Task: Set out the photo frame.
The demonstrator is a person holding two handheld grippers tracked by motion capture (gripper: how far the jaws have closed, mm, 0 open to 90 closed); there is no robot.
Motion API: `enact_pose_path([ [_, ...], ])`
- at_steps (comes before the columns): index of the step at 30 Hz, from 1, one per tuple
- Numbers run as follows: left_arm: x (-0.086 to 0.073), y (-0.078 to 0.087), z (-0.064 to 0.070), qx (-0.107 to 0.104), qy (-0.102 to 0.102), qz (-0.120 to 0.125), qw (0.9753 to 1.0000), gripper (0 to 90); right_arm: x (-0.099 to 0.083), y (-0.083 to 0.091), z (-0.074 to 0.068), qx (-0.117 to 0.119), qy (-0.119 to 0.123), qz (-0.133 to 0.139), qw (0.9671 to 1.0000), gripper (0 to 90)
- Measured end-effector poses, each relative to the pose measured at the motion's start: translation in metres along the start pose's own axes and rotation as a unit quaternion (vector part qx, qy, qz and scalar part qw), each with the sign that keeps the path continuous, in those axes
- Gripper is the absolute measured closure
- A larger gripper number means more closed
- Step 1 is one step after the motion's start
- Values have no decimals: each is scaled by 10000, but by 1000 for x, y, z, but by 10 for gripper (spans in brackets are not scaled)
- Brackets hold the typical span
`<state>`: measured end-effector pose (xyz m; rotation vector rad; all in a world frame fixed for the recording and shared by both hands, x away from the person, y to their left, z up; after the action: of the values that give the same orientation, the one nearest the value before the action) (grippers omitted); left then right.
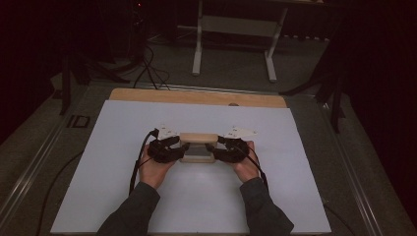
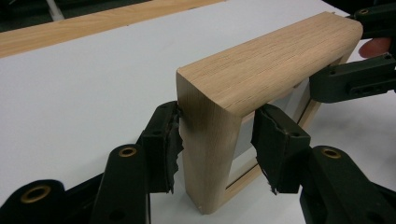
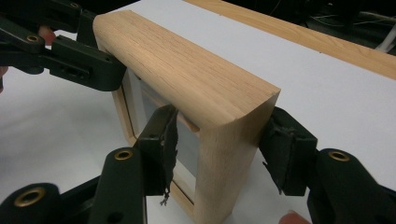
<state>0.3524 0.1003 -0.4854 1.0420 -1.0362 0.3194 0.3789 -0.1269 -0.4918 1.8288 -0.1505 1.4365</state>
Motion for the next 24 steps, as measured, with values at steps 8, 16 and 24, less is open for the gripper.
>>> enact_pose_path([
  [8,0,-3,-3,-13,44,34,10000,518,0,-2,2,-15,-108,14,9999,483],
  [16,-4,-9,-4,13,40,-125,9999,522,-2,-3,4,-76,-162,-30,9998,496],
  [24,-11,-17,-6,15,103,-279,9996,524,-10,-5,6,-112,-188,-172,9996,535],
])
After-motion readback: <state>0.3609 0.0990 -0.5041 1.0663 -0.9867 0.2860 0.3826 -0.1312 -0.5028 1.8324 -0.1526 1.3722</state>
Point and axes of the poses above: each handheld gripper's, and its own axes: y roughly backward along the jaws, x roughly out of its top, z roughly to its right, the point moved 2 cm from there along -y, roughly forward along the jaws, and after that the axes turned 1 degree about y, right-handed, at the moved point
